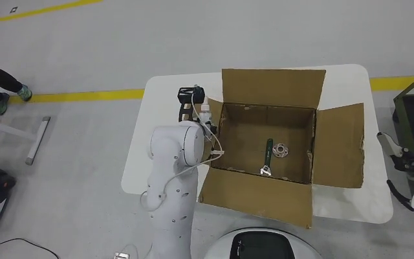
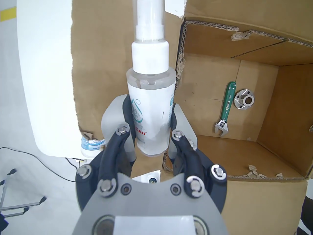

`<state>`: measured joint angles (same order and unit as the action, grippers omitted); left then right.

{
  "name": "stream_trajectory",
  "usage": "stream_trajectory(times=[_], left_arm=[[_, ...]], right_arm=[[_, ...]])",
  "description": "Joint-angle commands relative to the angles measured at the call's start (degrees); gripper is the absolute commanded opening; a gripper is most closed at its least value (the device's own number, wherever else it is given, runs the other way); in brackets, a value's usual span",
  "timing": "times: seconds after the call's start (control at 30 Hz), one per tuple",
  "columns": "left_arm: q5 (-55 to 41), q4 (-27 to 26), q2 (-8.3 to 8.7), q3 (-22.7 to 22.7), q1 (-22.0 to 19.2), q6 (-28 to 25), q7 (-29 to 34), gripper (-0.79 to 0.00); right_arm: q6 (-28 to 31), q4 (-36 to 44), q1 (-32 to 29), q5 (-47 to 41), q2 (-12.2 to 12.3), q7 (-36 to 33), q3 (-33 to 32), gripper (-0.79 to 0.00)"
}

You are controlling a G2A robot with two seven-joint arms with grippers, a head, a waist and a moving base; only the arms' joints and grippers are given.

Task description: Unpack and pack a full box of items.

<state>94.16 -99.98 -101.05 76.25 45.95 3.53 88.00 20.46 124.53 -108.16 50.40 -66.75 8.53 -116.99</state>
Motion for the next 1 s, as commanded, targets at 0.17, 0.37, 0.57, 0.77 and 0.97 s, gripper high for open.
stream_trajectory(times=[0.17,0.37,0.57,0.77,0.97], left_arm=[[1.78,-2.77,0.38,2.68,-0.39,-0.27,0.00,-0.785],[1.88,-0.37,0.44,3.82,-0.09,-0.22,0.00,-0.785],[1.40,0.10,0.27,2.75,0.21,0.67,0.00,-0.785],[3.45,-6.84,0.52,4.07,0.84,-0.46,0.00,-0.785],[8.12,-15.40,1.14,9.39,3.43,-4.81,0.00,-0.785]], right_arm=[[-0.40,0.01,0.57,-0.06,-0.07,-0.49,0.11,0.000],[-0.27,0.23,0.82,0.01,-0.27,-0.58,0.15,0.000],[-0.23,0.49,0.79,0.03,-0.50,-0.45,0.03,0.000],[0.00,0.40,0.91,-0.48,-0.66,-0.54,-0.21,0.000],[0.00,0.40,0.91,-0.48,-0.66,-0.54,-0.21,0.000]])
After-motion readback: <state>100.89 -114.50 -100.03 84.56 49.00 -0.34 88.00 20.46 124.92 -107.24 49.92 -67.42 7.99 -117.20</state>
